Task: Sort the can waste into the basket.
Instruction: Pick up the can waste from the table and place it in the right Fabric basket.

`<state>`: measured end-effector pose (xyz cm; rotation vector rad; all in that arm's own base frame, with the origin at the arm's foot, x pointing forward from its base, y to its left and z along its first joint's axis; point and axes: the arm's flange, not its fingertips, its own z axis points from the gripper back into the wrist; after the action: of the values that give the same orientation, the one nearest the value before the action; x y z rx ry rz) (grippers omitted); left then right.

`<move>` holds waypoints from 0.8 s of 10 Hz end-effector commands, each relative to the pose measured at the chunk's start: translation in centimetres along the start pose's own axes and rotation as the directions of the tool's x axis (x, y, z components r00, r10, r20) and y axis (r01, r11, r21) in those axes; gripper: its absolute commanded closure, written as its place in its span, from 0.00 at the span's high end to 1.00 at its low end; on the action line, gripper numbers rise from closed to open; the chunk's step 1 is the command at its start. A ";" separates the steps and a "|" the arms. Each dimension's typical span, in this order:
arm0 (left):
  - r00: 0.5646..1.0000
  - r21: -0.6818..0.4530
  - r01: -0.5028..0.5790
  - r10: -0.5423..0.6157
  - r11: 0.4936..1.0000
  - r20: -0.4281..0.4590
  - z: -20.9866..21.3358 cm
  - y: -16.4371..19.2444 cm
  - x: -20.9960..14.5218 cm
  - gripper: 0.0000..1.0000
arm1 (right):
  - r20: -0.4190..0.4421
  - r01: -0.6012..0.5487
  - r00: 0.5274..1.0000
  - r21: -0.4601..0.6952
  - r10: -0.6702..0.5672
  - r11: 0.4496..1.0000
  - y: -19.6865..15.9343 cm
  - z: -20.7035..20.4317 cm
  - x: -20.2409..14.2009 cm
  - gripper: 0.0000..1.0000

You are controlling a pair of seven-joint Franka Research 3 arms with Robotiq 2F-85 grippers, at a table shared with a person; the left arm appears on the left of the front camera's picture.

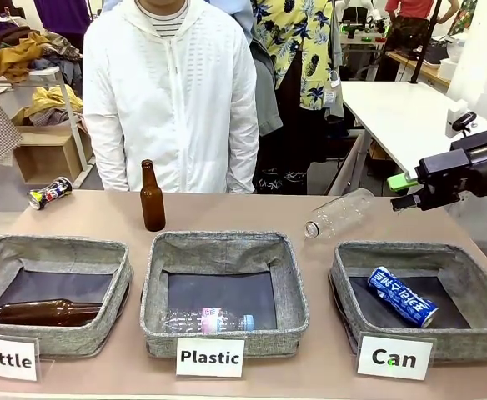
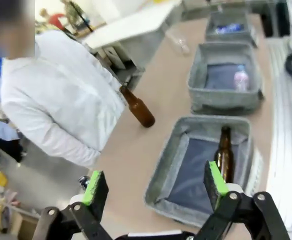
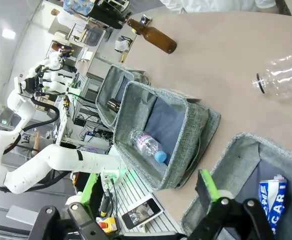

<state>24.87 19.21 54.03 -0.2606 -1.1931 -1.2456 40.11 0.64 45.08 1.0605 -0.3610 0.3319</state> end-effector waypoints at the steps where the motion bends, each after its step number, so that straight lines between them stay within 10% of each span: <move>1: 0.998 0.020 -0.054 0.053 0.998 0.041 0.5 1.2 0.6 1.00 | -0.008 -0.013 1.000 -0.004 0.013 1.000 0.1 0.3 0.0 1.00; 5: 1.000 0.006 -0.026 0.026 1.000 0.014 0.2 0.4 0.3 1.00 | -0.008 -0.013 1.000 -0.004 0.013 1.000 0.1 0.3 0.0 1.00; 8: 0.885 0.053 -0.254 0.254 0.966 -0.391 -6.7 7.6 -0.4 1.00 | -0.008 -0.013 1.000 -0.004 0.013 1.000 0.1 0.3 0.0 1.00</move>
<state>30.03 18.85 54.12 -0.1305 -0.9721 -1.0961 40.11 0.64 45.08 1.0605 -0.3612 0.3318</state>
